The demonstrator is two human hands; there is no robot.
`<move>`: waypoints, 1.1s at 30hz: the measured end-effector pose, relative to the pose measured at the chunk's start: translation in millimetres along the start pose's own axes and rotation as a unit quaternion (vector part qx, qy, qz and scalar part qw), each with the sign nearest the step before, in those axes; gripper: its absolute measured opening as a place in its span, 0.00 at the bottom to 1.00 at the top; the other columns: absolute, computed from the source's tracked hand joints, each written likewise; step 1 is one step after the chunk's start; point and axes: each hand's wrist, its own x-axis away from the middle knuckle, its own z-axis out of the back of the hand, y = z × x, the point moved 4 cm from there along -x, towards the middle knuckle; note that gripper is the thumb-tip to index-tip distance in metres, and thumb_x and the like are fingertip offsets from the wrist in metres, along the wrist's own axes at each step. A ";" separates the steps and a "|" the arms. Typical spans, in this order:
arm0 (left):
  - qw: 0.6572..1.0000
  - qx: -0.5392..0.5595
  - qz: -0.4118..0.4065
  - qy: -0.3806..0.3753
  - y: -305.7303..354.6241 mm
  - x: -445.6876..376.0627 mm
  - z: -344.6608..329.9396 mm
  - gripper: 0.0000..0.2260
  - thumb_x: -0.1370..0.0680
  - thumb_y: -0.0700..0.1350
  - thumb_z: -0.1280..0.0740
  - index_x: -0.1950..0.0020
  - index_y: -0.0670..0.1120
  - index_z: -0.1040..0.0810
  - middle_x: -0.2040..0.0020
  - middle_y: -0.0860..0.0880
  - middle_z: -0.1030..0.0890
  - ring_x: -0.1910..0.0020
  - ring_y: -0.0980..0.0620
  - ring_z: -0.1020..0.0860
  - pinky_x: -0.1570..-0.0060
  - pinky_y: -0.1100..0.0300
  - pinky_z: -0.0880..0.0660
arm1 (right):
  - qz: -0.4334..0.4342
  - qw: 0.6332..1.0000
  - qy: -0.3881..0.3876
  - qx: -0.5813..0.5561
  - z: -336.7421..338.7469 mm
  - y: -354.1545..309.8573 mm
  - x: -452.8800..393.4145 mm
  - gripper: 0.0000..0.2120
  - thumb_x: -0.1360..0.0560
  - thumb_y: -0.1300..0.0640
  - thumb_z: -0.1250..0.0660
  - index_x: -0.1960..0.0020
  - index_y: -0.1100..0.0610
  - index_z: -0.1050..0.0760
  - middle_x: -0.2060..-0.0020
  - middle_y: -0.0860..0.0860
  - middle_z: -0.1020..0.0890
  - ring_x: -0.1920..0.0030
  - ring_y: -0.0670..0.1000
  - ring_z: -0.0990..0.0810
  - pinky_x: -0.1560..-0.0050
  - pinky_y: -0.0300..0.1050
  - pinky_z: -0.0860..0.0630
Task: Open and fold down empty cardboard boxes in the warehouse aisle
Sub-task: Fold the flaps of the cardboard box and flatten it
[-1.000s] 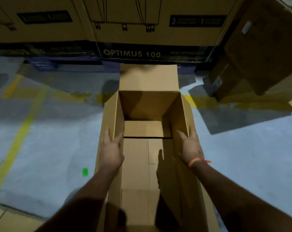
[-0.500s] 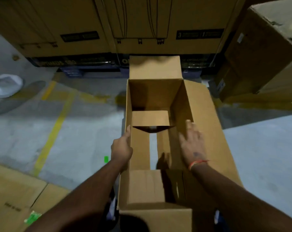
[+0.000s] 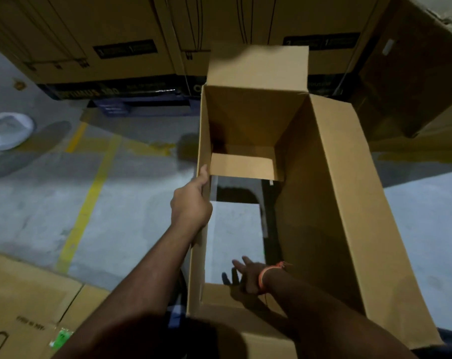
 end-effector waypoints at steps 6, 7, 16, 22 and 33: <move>0.999 0.024 -0.036 -0.002 13.6 -5.4 -10.1 0.33 0.18 0.35 0.38 0.19 0.63 0.40 0.33 0.49 0.22 0.43 0.44 0.21 0.45 0.50 0.19 | -0.038 0.962 0.234 -0.132 70.7 29.3 8.3 0.45 0.23 0.59 0.32 0.18 0.50 0.58 0.20 0.56 0.46 0.23 0.61 0.40 0.25 0.59 0.36; 0.999 0.026 -0.036 0.003 14.8 -6.8 -10.2 0.32 0.17 0.36 0.38 0.19 0.62 0.40 0.33 0.50 0.22 0.44 0.45 0.21 0.46 0.50 0.18 | -0.043 0.954 0.267 -0.131 85.5 35.4 8.5 0.45 0.24 0.59 0.31 0.18 0.51 0.57 0.21 0.57 0.43 0.24 0.61 0.38 0.26 0.58 0.35; 1.000 0.007 -0.026 0.010 12.6 -22.3 7.1 0.34 0.18 0.35 0.37 0.19 0.63 0.41 0.29 0.52 0.24 0.44 0.48 0.21 0.51 0.56 0.22 | -0.112 0.924 0.353 -0.093 186.8 71.8 3.1 0.40 0.26 0.56 0.29 0.20 0.56 0.45 0.29 0.61 0.34 0.31 0.63 0.31 0.32 0.57 0.27; 1.000 -0.008 -0.016 0.003 17.4 -45.1 19.9 0.37 0.20 0.33 0.37 0.19 0.64 0.42 0.30 0.50 0.24 0.47 0.46 0.22 0.58 0.54 0.22 | -0.076 0.931 0.349 -0.070 189.2 59.7 42.1 0.31 0.26 0.54 0.30 0.26 0.55 0.35 0.34 0.57 0.31 0.34 0.60 0.30 0.34 0.55 0.26; 0.999 0.024 0.014 -0.020 -2.7 -52.5 -2.6 0.32 0.19 0.40 0.41 0.19 0.65 0.43 0.33 0.43 0.20 0.43 0.37 0.21 0.51 0.51 0.25 | -0.042 0.874 0.484 0.002 153.9 92.3 216.2 0.26 0.24 0.51 0.31 0.27 0.51 0.31 0.27 0.53 0.34 0.26 0.54 0.38 0.25 0.49 0.38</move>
